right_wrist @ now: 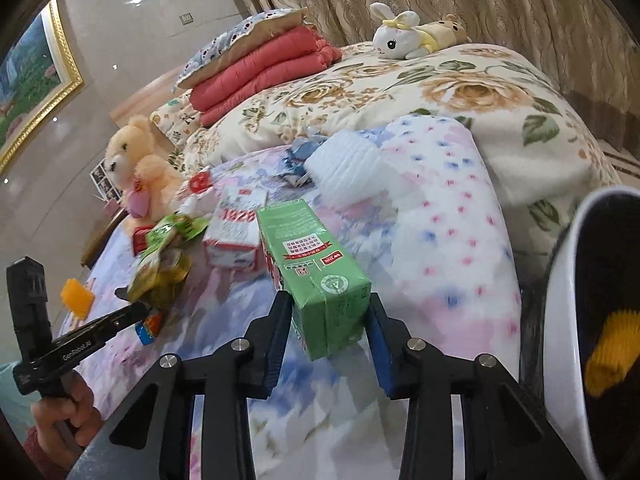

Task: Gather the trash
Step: 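Grasp the orange snack wrapper with the left tool while the right grasps the green juice box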

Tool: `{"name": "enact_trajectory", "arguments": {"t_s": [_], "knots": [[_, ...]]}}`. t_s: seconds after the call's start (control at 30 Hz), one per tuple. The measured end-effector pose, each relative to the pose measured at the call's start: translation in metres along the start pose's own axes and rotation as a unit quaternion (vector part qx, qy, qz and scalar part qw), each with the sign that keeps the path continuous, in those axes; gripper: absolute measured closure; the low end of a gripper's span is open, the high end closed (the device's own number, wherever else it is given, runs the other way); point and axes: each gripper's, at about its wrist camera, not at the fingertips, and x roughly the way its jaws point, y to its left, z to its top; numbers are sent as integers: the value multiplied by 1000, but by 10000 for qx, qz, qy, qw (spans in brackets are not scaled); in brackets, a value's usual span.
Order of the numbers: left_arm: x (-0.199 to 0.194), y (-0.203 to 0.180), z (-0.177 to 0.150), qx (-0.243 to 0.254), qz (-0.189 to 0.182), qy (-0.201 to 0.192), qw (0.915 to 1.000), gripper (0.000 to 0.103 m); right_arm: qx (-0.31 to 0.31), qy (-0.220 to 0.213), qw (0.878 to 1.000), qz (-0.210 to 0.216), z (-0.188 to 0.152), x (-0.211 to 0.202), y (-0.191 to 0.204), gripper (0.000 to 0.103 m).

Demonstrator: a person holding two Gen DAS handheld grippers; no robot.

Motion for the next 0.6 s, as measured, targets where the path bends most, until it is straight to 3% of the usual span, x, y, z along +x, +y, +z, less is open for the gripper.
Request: {"name": "enact_trajectory", "arguments": {"t_s": [0.23, 0.27, 0.33, 0.4, 0.47, 0.5, 0.53, 0.6], "knots": [[-24, -13, -28, 88, -233, 113, 9996, 100, -85, 135, 9999, -35, -23, -8, 9, 62], [-26, -17, -30, 120, -246, 128, 9995, 100, -72, 171, 9998, -30, -22, -6, 9, 59], [-30, -23, -34, 190, -275, 148, 9993, 100, -53, 191, 9998, -20, -17, 1, 10, 40], [-33, -28, -38, 243, -300, 161, 9991, 100, -180, 153, 9997, -103, -15, 6, 14, 34], [-35, -34, -40, 297, -335, 179, 9988, 100, -289, 216, 9992, -142, -14, 12, 17, 36], [-35, -36, -40, 315, -355, 186, 9987, 100, -320, 269, 9990, -141, -14, 14, 18, 44], [-36, -39, -41, 346, -376, 193, 9985, 100, -337, 284, 9989, -162, -14, 14, 19, 60], [-36, -45, -41, 405, -415, 198, 9981, 100, -335, 239, 9990, -179, -16, 10, 19, 64]]}}
